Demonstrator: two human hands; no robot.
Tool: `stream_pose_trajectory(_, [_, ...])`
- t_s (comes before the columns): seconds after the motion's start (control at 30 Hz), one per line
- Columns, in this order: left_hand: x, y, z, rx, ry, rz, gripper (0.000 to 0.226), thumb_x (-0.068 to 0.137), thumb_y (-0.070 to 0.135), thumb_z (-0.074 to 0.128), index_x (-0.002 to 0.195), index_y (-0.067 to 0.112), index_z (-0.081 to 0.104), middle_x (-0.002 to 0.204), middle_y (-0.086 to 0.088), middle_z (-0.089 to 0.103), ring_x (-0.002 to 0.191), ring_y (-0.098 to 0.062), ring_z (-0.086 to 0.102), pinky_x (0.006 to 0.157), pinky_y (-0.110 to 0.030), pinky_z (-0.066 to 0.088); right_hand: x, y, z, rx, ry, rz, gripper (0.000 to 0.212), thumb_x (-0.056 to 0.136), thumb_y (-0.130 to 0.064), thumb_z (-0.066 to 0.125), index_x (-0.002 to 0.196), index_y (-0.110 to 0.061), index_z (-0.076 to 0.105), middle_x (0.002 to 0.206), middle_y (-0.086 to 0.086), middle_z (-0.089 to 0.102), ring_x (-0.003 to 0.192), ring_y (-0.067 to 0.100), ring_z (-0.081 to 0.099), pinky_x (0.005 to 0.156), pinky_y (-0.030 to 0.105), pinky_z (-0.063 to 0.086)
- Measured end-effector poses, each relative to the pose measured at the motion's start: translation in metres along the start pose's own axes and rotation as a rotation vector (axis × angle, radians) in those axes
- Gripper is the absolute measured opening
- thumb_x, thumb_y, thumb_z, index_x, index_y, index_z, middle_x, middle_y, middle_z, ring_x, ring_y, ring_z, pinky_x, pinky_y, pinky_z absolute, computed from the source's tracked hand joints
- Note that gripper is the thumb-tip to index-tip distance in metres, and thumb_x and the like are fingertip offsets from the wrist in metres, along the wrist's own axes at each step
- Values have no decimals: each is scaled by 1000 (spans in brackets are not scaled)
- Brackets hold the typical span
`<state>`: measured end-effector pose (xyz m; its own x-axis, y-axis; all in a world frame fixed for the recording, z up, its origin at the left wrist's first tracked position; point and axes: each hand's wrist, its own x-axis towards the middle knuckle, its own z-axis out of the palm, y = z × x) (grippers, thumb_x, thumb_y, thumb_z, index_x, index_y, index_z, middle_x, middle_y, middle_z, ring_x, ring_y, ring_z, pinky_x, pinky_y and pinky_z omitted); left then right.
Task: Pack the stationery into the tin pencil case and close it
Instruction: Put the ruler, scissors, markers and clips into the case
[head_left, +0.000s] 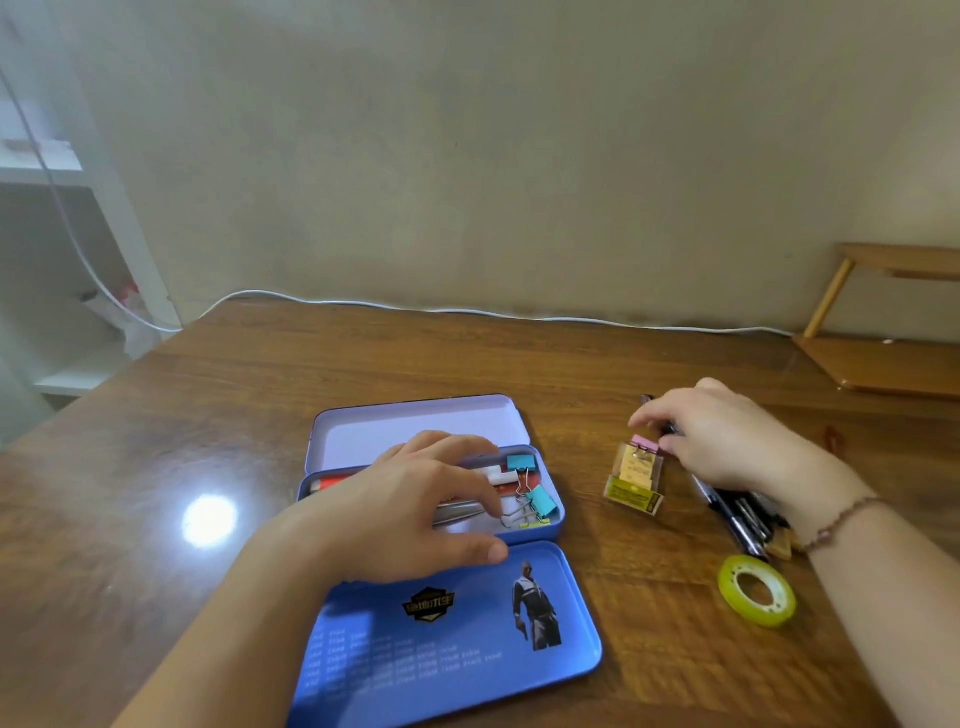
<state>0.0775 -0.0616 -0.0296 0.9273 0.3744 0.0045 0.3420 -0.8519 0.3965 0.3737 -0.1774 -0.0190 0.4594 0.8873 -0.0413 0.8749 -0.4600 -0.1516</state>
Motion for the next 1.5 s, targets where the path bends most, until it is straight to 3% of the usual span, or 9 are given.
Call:
stream_pose_trajectory(0.13, [0, -1, 0, 12, -13, 3, 40, 82, 66, 61, 115, 44, 63, 150, 28, 30, 139, 2, 18, 114, -37, 27, 1, 3, 3, 8, -75, -31, 36, 91, -28, 63, 109, -59, 57, 108, -12, 52, 103, 16, 49, 88, 37, 44])
stream_pose_trajectory(0.33, [-3, -2, -7, -17, 45, -64, 39, 81, 66, 62, 112, 43, 64, 147, 27, 34, 133, 1, 34, 108, -27, 33, -3, 4, -10, -16, 51, -32, 19, 84, -38, 69, 89, -47, 54, 96, -12, 52, 93, 15, 51, 81, 35, 45])
stream_pose_trajectory(0.47, [-2, -2, -8, 41, 138, -108, 36, 84, 62, 60, 110, 38, 65, 144, 21, 43, 131, -1, 38, 102, -22, 34, -15, -23, -26, 196, 314, -202, 18, 84, -35, 69, 77, -33, 53, 78, -12, 60, 75, 8, 57, 58, 25, 41])
stream_pose_trajectory(0.63, [-2, -3, -9, 76, 167, -151, 31, 87, 56, 62, 108, 34, 66, 140, 18, 48, 127, -6, 43, 99, -24, 37, -35, -79, -8, 346, 338, -428, 21, 76, -15, 77, 71, -28, 61, 61, -8, 59, 60, 7, 53, 54, 14, 38])
stream_pose_trajectory(0.87, [-6, -7, -10, -1, 10, -122, 34, 79, 64, 65, 109, 47, 65, 145, 26, 38, 127, -3, 44, 105, -30, 39, -38, -89, 6, 248, 341, -427, 6, 81, -20, 71, 83, -25, 68, 72, -10, 66, 67, 6, 59, 61, 31, 52])
stream_pose_trajectory(1.07, [-6, -5, -11, -6, -29, -126, 35, 80, 67, 62, 110, 49, 67, 151, 23, 32, 132, -7, 39, 109, -35, 35, -42, -101, 23, 151, 334, -514, 20, 91, -22, 66, 109, -17, 71, 89, 2, 65, 82, 19, 59, 70, 39, 54])
stream_pose_trajectory(1.27, [-5, -5, -12, -17, -54, -129, 30, 82, 68, 59, 105, 52, 70, 155, 22, 28, 137, -8, 32, 113, -42, 30, -40, -106, 36, 69, 336, -544, 15, 93, -13, 61, 106, -13, 69, 92, 3, 57, 87, 19, 52, 69, 38, 52])
stream_pose_trajectory(1.43, [-5, -6, -11, -37, -45, -125, 30, 83, 67, 58, 105, 51, 70, 156, 19, 29, 138, -8, 34, 113, -41, 31, -40, -109, 36, 156, 270, -542, 34, 92, -49, 54, 97, -22, 73, 86, -5, 62, 84, 13, 51, 75, 31, 44])
stream_pose_trajectory(1.5, [-5, -6, -11, -29, -45, -121, 30, 83, 68, 58, 105, 51, 70, 156, 19, 29, 138, -9, 34, 113, -42, 31, -42, -109, 32, 129, 301, -534, 38, 93, -50, 45, 94, -26, 75, 80, -9, 67, 81, 14, 52, 74, 36, 43])
